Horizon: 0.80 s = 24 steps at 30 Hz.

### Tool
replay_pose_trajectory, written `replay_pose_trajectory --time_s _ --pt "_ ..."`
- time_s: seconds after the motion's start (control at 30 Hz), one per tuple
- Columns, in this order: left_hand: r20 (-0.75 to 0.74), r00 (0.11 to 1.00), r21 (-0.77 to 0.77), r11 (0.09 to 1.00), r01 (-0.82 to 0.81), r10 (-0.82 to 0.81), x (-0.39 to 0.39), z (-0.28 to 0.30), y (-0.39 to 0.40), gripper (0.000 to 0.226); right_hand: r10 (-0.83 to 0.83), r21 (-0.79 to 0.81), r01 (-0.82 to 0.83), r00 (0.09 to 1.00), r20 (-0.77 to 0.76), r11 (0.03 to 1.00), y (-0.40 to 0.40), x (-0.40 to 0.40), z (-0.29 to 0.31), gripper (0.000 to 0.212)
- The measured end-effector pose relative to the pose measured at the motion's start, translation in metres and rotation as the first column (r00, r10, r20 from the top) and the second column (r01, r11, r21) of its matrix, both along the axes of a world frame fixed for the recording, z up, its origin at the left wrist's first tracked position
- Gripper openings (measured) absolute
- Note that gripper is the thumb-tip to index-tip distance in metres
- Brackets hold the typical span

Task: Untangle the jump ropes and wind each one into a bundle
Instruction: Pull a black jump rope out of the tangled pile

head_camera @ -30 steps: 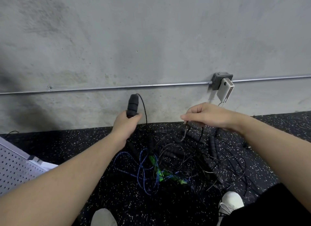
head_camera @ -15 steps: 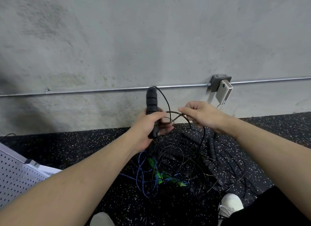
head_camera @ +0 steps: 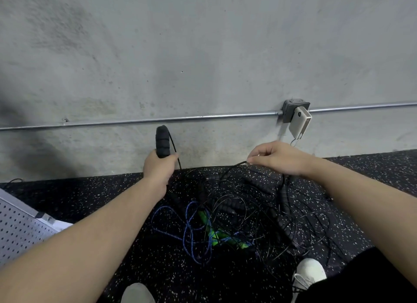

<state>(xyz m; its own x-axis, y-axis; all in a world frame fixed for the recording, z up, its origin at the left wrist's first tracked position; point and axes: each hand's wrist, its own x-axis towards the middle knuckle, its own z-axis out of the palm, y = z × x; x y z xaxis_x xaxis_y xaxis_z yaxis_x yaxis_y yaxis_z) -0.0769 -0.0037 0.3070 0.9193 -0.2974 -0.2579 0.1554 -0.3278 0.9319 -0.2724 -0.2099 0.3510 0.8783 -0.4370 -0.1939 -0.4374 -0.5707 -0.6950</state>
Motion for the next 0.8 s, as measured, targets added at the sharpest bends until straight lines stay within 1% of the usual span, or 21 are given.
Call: replay_pose_trajectory --time_s 0.07,0.1,0.17,0.23,0.3,0.37,0.4,0.47,0.5,0.57,0.63,0.7,0.77,0.8 --pt "0.063 0.996 -0.056 0.997 0.061 -0.057 -0.008 0.005 -0.002 0.013 0.013 0.006 -0.013 1.0 0.011 1.0 0.006 0.004 0.005 0.013" --pt "0.075 0.991 -0.093 0.989 0.116 -0.109 -0.013 0.009 -0.004 0.017 0.034 0.002 -0.034 0.999 0.006 0.999 0.009 0.005 0.007 0.013" --pt "0.07 0.957 -0.149 0.946 0.288 -0.28 -0.027 0.018 -0.011 0.03 0.063 -0.029 -0.062 0.998 0.009 0.998 0.015 0.01 0.008 0.013" --pt "0.02 0.903 -0.187 0.886 0.424 -0.428 -0.041 0.022 -0.02 0.042 0.05 -0.04 -0.049 0.998 0.038 0.998 0.02 0.016 0.01 0.014" --pt "-0.04 0.868 -0.221 0.851 0.476 -0.495 -0.05 0.02 -0.028 0.035 0.025 -0.044 -0.022 0.997 0.072 0.999 0.022 0.021 0.01 0.016" --pt "-0.091 0.856 -0.25 0.843 0.476 -0.51 -0.053 0.019 -0.032 0.027 0.028 -0.05 -0.024 0.996 0.081 0.998 0.024 0.023 0.01 0.016" --pt "-0.076 0.85 -0.216 0.841 0.496 -0.521 -0.053 0.02 -0.032 0.025 0.027 -0.036 -0.024 0.996 0.083 0.999 0.024 0.024 0.009 0.015" --pt "0.015 0.823 -0.089 0.819 0.567 -0.568 -0.052 0.021 -0.032 0.022 0.004 0.029 -0.007 0.994 0.114 1.0 0.024 0.025 0.007 0.015" --pt "0.053 0.815 -0.055 0.814 0.579 -0.576 -0.051 0.021 -0.033 0.02 -0.011 0.069 0.001 0.991 0.135 0.998 0.023 0.025 0.007 0.017" --pt "0.071 0.846 -0.097 0.841 0.533 -0.528 -0.047 0.023 -0.033 0.02 -0.019 0.121 0.004 0.992 0.121 0.993 0.022 0.021 0.009 0.026" --pt "0.087 0.9 -0.15 0.887 0.436 -0.427 -0.041 0.025 -0.032 0.02 0.034 0.135 -0.034 0.999 0.0 0.99 0.019 0.014 0.01 0.04" --pt "0.124 0.933 -0.166 0.92 0.355 -0.338 -0.035 0.027 -0.028 0.02 0.104 0.16 -0.084 0.987 -0.12 0.983 0.014 0.007 0.008 0.049" --pt "0.144 0.951 -0.182 0.937 0.297 -0.274 -0.029 0.027 -0.022 0.019 0.167 0.174 -0.132 0.964 -0.209 0.976 0.008 0.001 0.003 0.051" --pt "0.146 0.959 -0.191 0.944 0.269 -0.244 -0.026 0.025 -0.018 0.019 0.195 0.19 -0.15 0.949 -0.246 0.97 0.005 -0.001 0.002 0.049"
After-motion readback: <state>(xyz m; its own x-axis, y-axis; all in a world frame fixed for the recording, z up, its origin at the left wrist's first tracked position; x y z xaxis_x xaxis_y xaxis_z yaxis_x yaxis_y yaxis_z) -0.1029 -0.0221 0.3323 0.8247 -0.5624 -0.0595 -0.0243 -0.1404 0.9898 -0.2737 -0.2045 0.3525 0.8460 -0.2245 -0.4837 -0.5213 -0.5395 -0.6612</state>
